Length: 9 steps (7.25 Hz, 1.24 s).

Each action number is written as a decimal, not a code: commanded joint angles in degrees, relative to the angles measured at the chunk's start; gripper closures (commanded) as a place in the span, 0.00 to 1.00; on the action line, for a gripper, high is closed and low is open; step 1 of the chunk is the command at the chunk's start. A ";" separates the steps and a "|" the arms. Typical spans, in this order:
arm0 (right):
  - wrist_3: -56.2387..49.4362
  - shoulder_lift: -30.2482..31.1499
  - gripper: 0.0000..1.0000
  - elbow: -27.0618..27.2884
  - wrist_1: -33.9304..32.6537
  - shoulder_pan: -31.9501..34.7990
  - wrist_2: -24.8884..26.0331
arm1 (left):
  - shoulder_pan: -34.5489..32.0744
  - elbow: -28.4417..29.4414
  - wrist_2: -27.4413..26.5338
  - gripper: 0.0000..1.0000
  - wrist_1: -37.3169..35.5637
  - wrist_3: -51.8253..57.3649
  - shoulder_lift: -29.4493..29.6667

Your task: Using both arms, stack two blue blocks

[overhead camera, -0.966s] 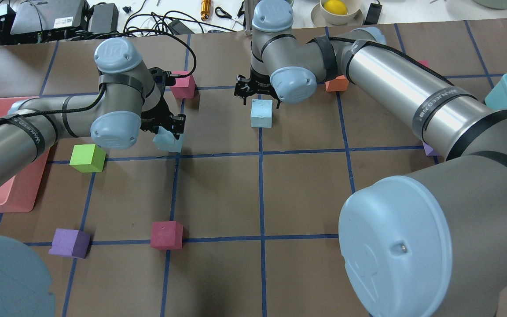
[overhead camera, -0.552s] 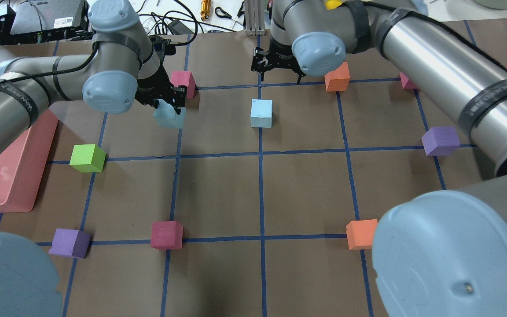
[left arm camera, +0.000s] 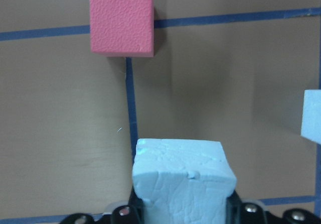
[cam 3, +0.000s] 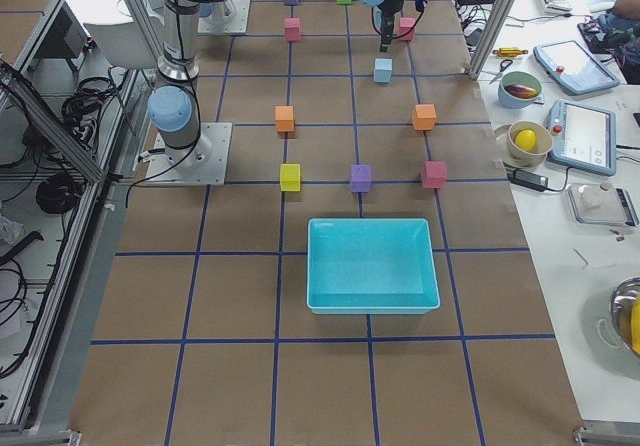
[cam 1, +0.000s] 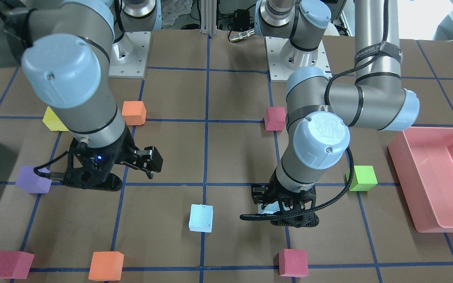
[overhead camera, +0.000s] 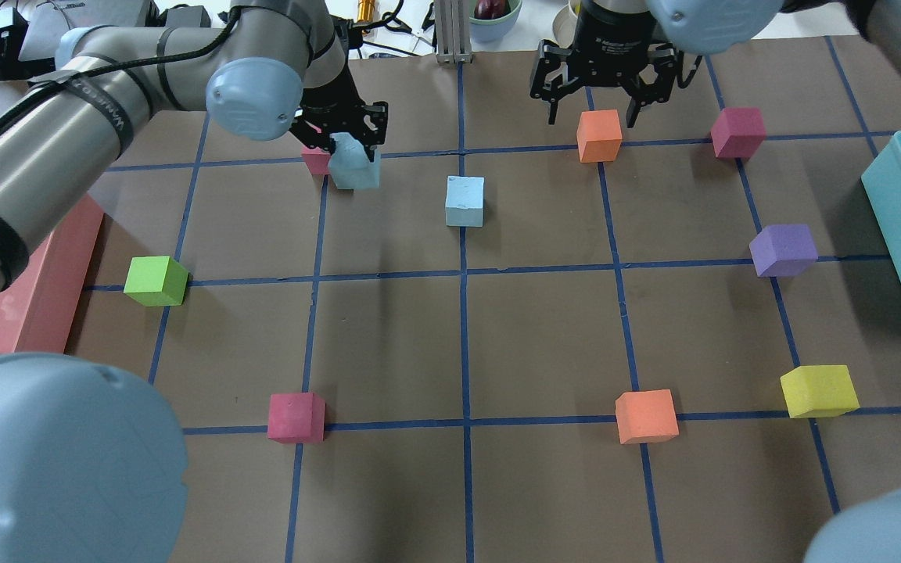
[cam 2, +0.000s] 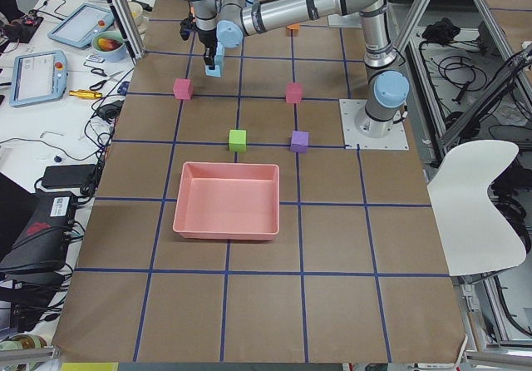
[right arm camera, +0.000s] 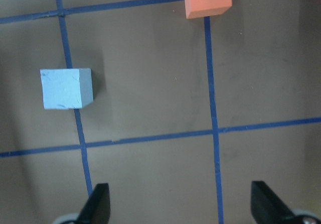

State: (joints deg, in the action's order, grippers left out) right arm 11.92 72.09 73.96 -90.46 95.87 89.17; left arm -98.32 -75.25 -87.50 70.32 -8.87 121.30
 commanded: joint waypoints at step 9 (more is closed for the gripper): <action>-8.32 9.03 0.00 4.62 4.15 -2.61 0.66 | -9.87 9.41 0.31 1.00 0.61 -10.12 9.30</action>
State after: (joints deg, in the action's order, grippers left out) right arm 3.61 80.79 79.14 -85.74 93.29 89.76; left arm -108.17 -66.82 -87.12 71.15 -19.04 130.28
